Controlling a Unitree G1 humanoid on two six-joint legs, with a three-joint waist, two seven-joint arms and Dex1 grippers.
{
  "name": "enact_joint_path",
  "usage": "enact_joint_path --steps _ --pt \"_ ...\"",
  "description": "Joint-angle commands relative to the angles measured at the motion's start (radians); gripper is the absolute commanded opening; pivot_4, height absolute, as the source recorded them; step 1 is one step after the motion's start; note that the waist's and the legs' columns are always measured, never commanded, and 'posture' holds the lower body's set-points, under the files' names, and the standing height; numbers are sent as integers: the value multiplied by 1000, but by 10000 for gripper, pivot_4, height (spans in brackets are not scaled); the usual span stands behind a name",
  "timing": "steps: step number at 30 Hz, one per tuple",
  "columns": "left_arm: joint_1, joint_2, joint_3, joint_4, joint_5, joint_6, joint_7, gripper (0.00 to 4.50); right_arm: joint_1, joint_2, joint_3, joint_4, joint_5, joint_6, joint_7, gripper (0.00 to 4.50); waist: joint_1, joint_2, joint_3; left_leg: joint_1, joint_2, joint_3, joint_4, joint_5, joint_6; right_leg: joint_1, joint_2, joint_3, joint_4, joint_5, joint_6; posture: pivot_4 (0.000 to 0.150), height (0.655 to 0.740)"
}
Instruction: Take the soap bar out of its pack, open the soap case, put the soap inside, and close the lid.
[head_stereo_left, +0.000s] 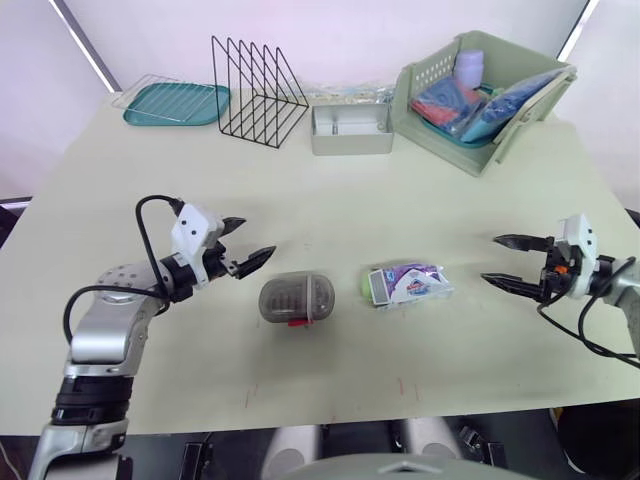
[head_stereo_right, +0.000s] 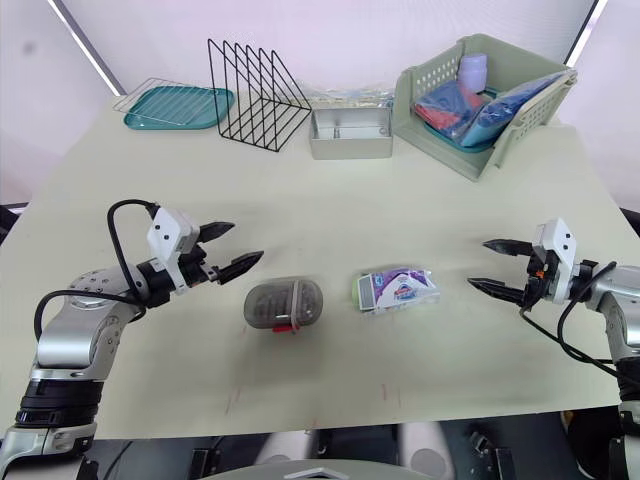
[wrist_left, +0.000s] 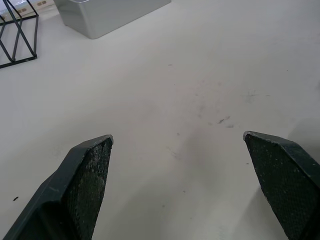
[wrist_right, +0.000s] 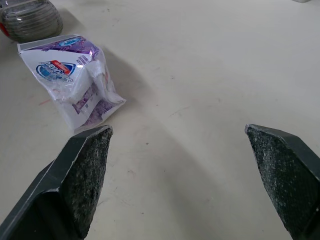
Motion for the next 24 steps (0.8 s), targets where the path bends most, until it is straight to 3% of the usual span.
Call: enact_joint_path --steps 1,10,16,20,24 --pt "7 9 22 -32 9 -16 12 45000 -15 -13 -12 -20 8 0 14 44586 0 0 0 0 0 0 0 0 0 0 0 0 0 0 0 1500 7400" --pt "8 1 10 -28 23 -87 -1 45000 -14 -28 0 -35 5 88 8 44586 1 0 0 0 0 0 0 0 0 0 0 0 0 0 0 1500 7400" --pt "4 3 9 -17 2 -54 -9 45000 -38 -18 5 -38 -6 43 16 44586 0 0 0 0 0 0 0 0 0 0 0 0 0 0 0 1500 7400" --pt "9 10 5 -20 -28 -33 -52 45000 -86 -55 57 -27 -63 -112 126 44586 -1 0 0 0 0 0 0 0 0 0 0 0 0 0 0 1500 7400" --pt "11 1 6 -96 -119 -62 -162 45000 -155 -83 124 -122 -44 -35 216 44586 -2 0 0 0 0 0 0 0 0 0 0 0 0 0 0 1500 7400"
